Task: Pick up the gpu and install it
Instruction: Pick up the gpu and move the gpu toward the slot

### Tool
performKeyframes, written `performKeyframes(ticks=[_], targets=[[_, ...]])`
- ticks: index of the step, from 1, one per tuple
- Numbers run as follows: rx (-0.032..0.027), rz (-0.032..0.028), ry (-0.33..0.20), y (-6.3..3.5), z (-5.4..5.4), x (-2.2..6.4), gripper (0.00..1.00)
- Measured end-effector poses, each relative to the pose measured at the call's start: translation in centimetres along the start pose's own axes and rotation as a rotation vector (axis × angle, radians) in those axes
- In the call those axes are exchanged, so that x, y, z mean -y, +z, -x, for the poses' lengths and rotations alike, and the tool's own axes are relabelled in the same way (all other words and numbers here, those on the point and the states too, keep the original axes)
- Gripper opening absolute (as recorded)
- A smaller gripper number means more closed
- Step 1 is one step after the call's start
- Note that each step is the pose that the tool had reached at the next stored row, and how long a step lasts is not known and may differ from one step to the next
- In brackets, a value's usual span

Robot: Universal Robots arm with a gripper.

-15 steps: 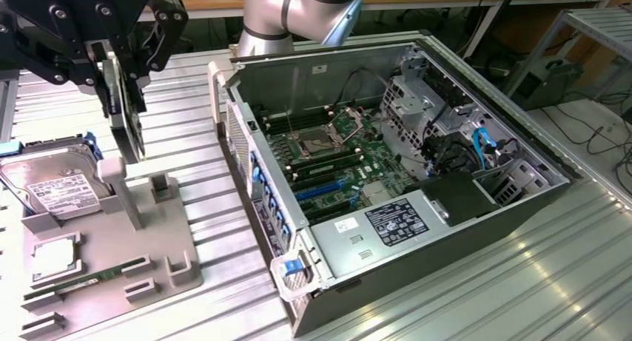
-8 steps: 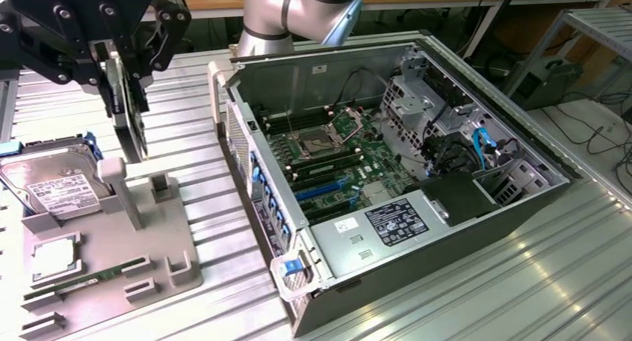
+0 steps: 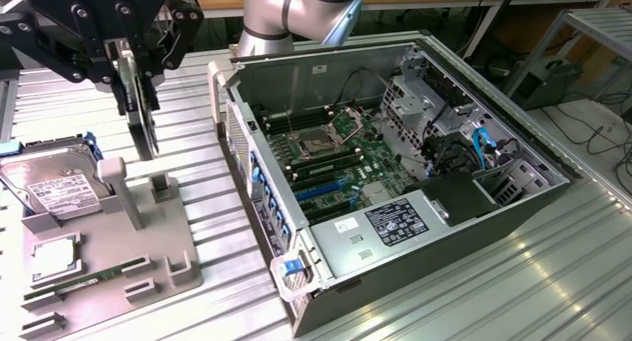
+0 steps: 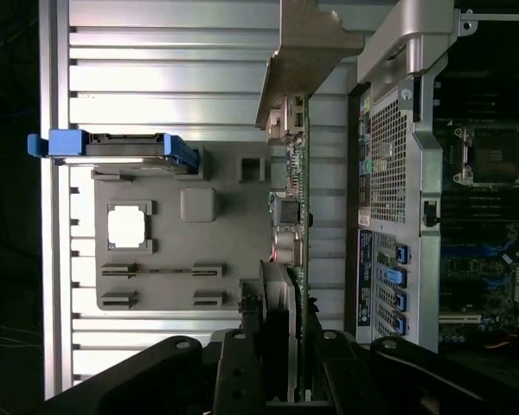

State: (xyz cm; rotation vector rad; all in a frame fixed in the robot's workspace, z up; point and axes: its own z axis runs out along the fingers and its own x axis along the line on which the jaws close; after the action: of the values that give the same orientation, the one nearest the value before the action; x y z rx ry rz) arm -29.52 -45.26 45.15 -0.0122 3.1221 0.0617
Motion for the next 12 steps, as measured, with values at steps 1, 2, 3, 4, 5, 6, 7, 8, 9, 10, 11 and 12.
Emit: performKeyframes(ticks=[1,2,3,4,5,6,7,8,9,10,11,12], targets=[[-0.0001,0.0,0.0,0.0,0.1,0.0,0.27],[0.0,0.0,0.0,0.0,0.1,0.0,0.27],[0.0,0.0,0.0,0.01,0.2,0.0,0.27],[-0.0001,0.0,0.0,0.0,0.3,0.0,0.27],[0.0,0.0,0.0,0.01,0.4,0.0,0.27],[0.0,0.0001,0.0,0.01,0.6,0.0,0.27],[0.0,0.0,0.0,0.01,0.7,0.01,0.27],[0.0,0.0,0.0,0.01,0.8,0.01,0.27],[0.0,0.0,0.0,0.02,1.0,0.01,0.27],[0.0,0.0,0.0,0.02,1.1,0.01,0.27],[-0.0001,0.0,0.0,0.02,1.2,0.01,0.27],[-0.0001,-0.0001,0.0,0.02,1.3,0.01,0.27]])
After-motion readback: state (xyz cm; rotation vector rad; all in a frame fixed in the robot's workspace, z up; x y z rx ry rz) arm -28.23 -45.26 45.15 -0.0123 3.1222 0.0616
